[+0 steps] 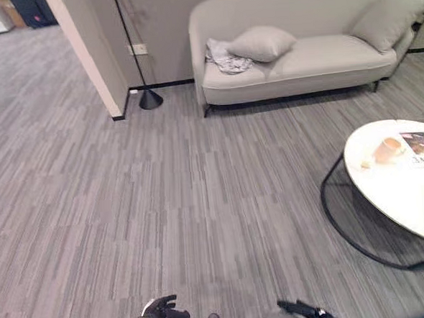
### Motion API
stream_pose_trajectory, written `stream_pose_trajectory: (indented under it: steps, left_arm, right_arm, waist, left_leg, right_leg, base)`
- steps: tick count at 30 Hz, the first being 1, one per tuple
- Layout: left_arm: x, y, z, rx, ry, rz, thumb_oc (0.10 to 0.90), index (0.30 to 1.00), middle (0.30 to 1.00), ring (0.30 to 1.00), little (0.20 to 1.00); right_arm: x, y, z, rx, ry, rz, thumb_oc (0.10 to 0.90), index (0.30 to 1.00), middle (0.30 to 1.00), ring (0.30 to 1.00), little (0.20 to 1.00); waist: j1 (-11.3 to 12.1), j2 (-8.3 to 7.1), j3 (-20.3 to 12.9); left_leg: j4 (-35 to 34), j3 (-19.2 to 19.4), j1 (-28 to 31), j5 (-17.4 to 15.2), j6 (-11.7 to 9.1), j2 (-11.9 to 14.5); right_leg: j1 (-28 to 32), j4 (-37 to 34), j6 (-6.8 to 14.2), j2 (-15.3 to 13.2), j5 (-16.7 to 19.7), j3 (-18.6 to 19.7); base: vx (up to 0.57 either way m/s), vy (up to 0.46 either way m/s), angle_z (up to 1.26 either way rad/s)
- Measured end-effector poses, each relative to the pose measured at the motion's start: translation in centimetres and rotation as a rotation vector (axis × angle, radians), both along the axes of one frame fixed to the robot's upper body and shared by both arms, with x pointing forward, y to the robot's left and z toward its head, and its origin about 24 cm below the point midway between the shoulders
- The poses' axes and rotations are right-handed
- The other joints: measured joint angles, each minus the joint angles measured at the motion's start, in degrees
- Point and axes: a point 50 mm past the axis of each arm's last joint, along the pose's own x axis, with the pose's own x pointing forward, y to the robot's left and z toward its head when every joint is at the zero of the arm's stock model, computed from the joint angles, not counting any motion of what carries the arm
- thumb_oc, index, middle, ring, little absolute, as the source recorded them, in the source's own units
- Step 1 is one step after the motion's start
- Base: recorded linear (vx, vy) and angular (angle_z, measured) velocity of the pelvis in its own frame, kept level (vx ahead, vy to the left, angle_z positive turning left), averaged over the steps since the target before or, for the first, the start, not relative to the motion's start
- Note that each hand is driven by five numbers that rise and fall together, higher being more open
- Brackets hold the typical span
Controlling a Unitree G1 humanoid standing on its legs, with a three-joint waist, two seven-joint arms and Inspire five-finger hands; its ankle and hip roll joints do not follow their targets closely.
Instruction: Hang the clothes on the sofa on the clothes rack.
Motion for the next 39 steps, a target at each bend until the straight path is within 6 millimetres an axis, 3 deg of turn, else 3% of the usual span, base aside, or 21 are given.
stream_pose_trajectory:
  steps: [2,4,5,7,9,10,11,12,13,15,17,20,23,25,26,27,30,32,33,35,39]
  left_arm:
    - [-0.2,0.1,0.0,0.001,0.003,0.005,0.800,0.900,0.900,0.900,0.900]
    - [-0.2,0.1,0.0,0.000,-0.002,0.013,0.800,0.900,0.900,0.900,0.900]
    - [-0.3,0.2,0.0,0.002,0.000,0.017,0.800,0.900,0.900,0.900,0.900]
    - [-0.5,0.4,-0.1,0.016,0.016,0.003,0.800,0.900,0.900,0.900,0.900]
    - [-0.8,0.5,-0.1,0.047,0.047,-0.072,0.800,0.900,0.900,0.900,0.900]
    - [-1.2,0.6,-0.2,0.065,0.071,-0.133,0.800,0.900,0.900,0.900,0.900]
    - [-1.3,0.4,-0.2,0.065,0.072,-0.152,0.800,0.900,0.900,0.900,0.900]
    - [-1.4,-1.2,-0.5,0.033,0.076,-0.189,0.800,0.900,0.900,0.900,0.900]
    - [-1.4,-2.4,-0.6,0.007,0.075,-0.226,0.800,0.900,0.900,0.900,0.900]
    - [-0.7,-3.0,-0.5,-0.008,0.049,-0.254,0.800,0.900,0.900,0.900,0.900]
    - [-0.5,-2.8,-0.5,-0.001,0.045,-0.247,0.800,0.900,0.900,0.900,0.900]
    - [0.4,-2.9,-0.3,0.016,0.023,-0.294,0.800,0.900,0.900,0.900,0.900]
    - [2.2,-3.1,0.2,0.061,-0.029,-0.413,0.800,0.900,0.900,0.900,0.900]
    - [4.2,-3.9,0.8,0.066,-0.086,-0.468,0.800,0.900,0.900,0.900,0.900]
    - [4.8,-4.1,1.0,0.055,-0.114,-0.466,0.800,0.900,0.900,0.900,0.900]
    - [5.6,-4.9,1.4,0.023,-0.158,-0.445,0.800,0.900,0.900,0.900,0.900]
    - [5.7,-5.5,1.4,-0.030,-0.171,-0.362,0.800,0.900,0.900,0.900,0.900]
    - [5.8,-5.8,1.4,-0.060,-0.180,-0.306,0.800,0.900,0.900,0.900,0.900]
    - [5.6,-5.7,1.3,-0.060,-0.175,-0.297,0.800,0.900,0.900,0.900,0.900]
    - [5.6,-5.0,1.3,-0.078,-0.163,-0.180,0.800,0.900,0.900,0.900,0.900]
    - [5.3,-3.9,1.2,-0.107,-0.162,0.003,0.800,0.900,0.900,0.900,0.900]
  right_arm:
    - [-0.1,-1.3,0.3,-0.030,-0.002,-0.034,0.800,0.900,0.900,0.900,0.900]
    - [-0.3,-2.0,0.4,-0.046,-0.001,-0.058,0.800,0.900,0.900,0.900,0.900]
    - [-1.0,-2.1,0.3,-0.043,0.015,-0.066,0.800,0.900,0.900,0.900,0.900]
    - [-1.2,-1.6,0.1,-0.022,0.012,-0.082,0.800,0.900,0.900,0.900,0.900]
    - [-1.1,-0.9,0.0,0.014,-0.001,-0.126,0.800,0.900,0.900,0.900,0.900]
    - [-1.3,-0.9,-0.1,0.023,-0.003,-0.146,0.800,0.900,0.900,0.900,0.900]
    - [-1.7,-1.2,-0.1,0.018,0.007,-0.157,0.800,0.900,0.900,0.900,0.900]
    - [-2.1,-2.4,0.2,-0.001,0.010,-0.176,0.800,0.900,0.900,0.900,0.900]
    - [-2.5,-3.4,0.3,-0.021,0.040,-0.183,0.800,0.900,0.900,0.900,0.900]
    - [-2.1,-3.9,0.6,-0.041,0.062,-0.176,0.800,0.900,0.900,0.900,0.900]
    - [-1.7,-3.9,0.6,-0.049,0.058,-0.150,0.800,0.900,0.900,0.900,0.900]
    - [-0.5,-3.2,0.7,-0.059,0.049,-0.025,0.800,0.900,0.900,0.900,0.900]
    - [-0.8,-2.2,0.3,-0.071,0.077,0.083,0.800,0.900,0.900,0.900,0.900]
    - [-0.5,-1.5,0.2,-0.094,0.120,0.215,0.800,0.900,0.900,0.900,0.900]
    - [0.0,-1.3,0.3,-0.103,0.125,0.248,0.800,0.900,0.900,0.900,0.900]
    - [1.2,-1.5,0.6,-0.130,0.103,0.271,0.800,0.900,0.900,0.900,0.900]
    - [2.7,-1.7,1.1,-0.155,0.053,0.309,0.800,0.900,0.900,0.900,0.900]
    - [2.6,-2.2,1.2,-0.170,0.050,0.307,0.800,0.900,0.900,0.900,0.900]
    - [2.6,-1.6,1.0,-0.155,0.051,0.313,0.800,0.900,0.900,0.900,0.900]
    - [1.8,-0.6,0.5,-0.122,0.067,0.313,0.800,0.900,0.900,0.900,0.900]
    - [-1.1,1.1,-0.4,-0.034,0.130,0.292,0.800,0.900,0.900,0.900,0.900]
  waist:
    - [0.1,-0.05,-0.3]
    - [0.0,0.04,-0.4]
    - [-0.2,-0.40,-1.1]
    - [-1.6,-0.98,-1.9]
    - [-4.2,-1.35,-2.2]
    - [-4.9,-2.13,-2.8]
    - [-5.1,-0.94,-3.1]
    - [-5.4,1.66,-4.4]
    - [-4.7,3.88,-5.4]
    - [-3.2,4.71,-6.0]
    - [-2.9,4.40,-6.6]
    - [-2.3,3.73,-8.0]
    - [-0.6,2.22,-7.3]
    - [0.8,-0.65,-5.5]
    - [2.3,-1.41,-4.7]
    - [3.3,-2.69,-3.4]
    - [3.3,-2.03,-1.8]
    - [4.1,-0.65,-1.6]
    - [5.1,-0.14,-1.6]
    - [7.1,0.67,-1.9]
    - [9.7,0.88,-2.0]
  left_leg:
    - [0.1,0.0,0.8,-0.8,-0.1,0.7]
    - [0.0,0.5,1.0,-1.4,-1.1,1.7]
    - [-0.2,1.0,0.9,-2.0,-2.0,2.3]
    - [-0.2,1.3,1.1,-3.2,-3.8,3.0]
    - [-0.2,0.8,2.0,-4.7,-6.1,4.2]
    - [-0.4,0.1,3.2,-5.9,-8.1,5.0]
    - [-0.5,-0.2,3.9,-6.6,-8.8,6.5]
    - [-0.5,-1.3,4.4,-7.4,-8.9,10.2]
    - [-0.1,-1.7,4.9,-6.2,-9.5,12.5]
    - [2.1,-2.9,4.4,-3.1,-11.1,15.2]
    - [3.3,-4.5,3.3,0.3,-13.8,17.4]
    - [11.2,-5.8,-0.4,1.9,-15.3,19.7]
    - [23.7,-5.5,-5.8,5.3,-14.6,21.4]
    - [35.5,-3.4,-12.9,12.8,-13.7,21.7]
    - [38.5,-2.6,-15.2,9.5,-13.6,21.0]
    - [38.7,-2.4,-18.2,2.5,-14.5,16.7]
    - [27.0,3.0,-19.8,-1.7,-13.7,11.2]
    - [10.5,7.7,-20.2,1.7,-9.5,5.0]
    - [7.4,7.5,-20.5,3.4,-9.4,4.0]
    - [0.6,4.9,-22.1,8.7,-10.2,2.8]
    - [0.5,4.6,-24.0,13.7,-9.9,3.9]
  right_leg:
    - [-1.9,0.1,2.0,-5.0,1.2,-0.9]
    - [-2.6,-8.1,4.1,-7.8,2.5,-2.2]
    - [-2.1,-20.3,6.8,-8.3,4.5,-2.1]
    - [-1.8,-34.4,9.3,-8.1,6.8,-1.2]
    - [-1.3,-47.1,9.2,-7.2,12.1,1.3]
    - [-0.4,-48.0,8.5,-7.0,15.1,1.9]
    - [-0.2,-46.9,8.1,-6.3,19.0,1.7]
    - [-0.1,-44.5,6.8,-3.4,21.0,0.7]
    - [0.4,-43.3,5.0,-0.9,20.5,0.3]
    - [1.6,-43.4,2.2,1.8,18.8,-1.1]
    - [2.9,-45.4,0.8,4.0,17.9,-2.5]
    - [5.4,-49.1,0.0,7.4,17.7,-3.5]
    - [8.4,-49.8,-4.5,9.8,16.6,-4.3]
    - [10.1,-49.9,-7.3,9.4,15.3,-4.4]
    - [10.9,-50.2,-7.9,9.2,15.0,-3.9]
    - [11.6,-50.3,-8.0,8.0,13.9,-3.1]
    - [14.0,-50.8,-7.2,8.0,12.0,-4.7]
    - [16.2,-50.8,-6.2,8.6,10.2,-6.0]
    - [16.9,-50.8,-5.8,9.2,9.3,-5.5]
    - [18.7,-50.8,-6.1,11.2,7.2,-5.0]
    - [23.9,-50.5,-5.3,11.7,4.0,-3.4]
  base:
    - [0.31,-0.184,-0.04]
    - [0.33,-0.255,-0.18]
    - [0.36,-0.267,-0.31]
    - [0.43,-0.275,-0.24]
    - [0.35,-0.223,0.12]
    - [0.21,-0.181,0.29]
    - [0.32,-0.279,0.47]
    - [0.30,-0.276,0.47]
    - [0.31,-0.295,0.39]
    - [0.22,-0.226,0.05]
    - [0.24,-0.196,0.09]
    - [0.38,-0.392,-0.09]
    - [0.15,-0.253,-0.01]
    - [0.19,-0.074,0.10]
    - [0.21,-0.037,-0.03]
    - [0.25,0.016,-0.18]
    - [0.27,0.019,0.10]
    - [0.39,0.005,0.31]
    - [0.34,-0.001,0.01]
    - [0.37,0.068,-0.16]
    - [0.39,0.113,-0.22]
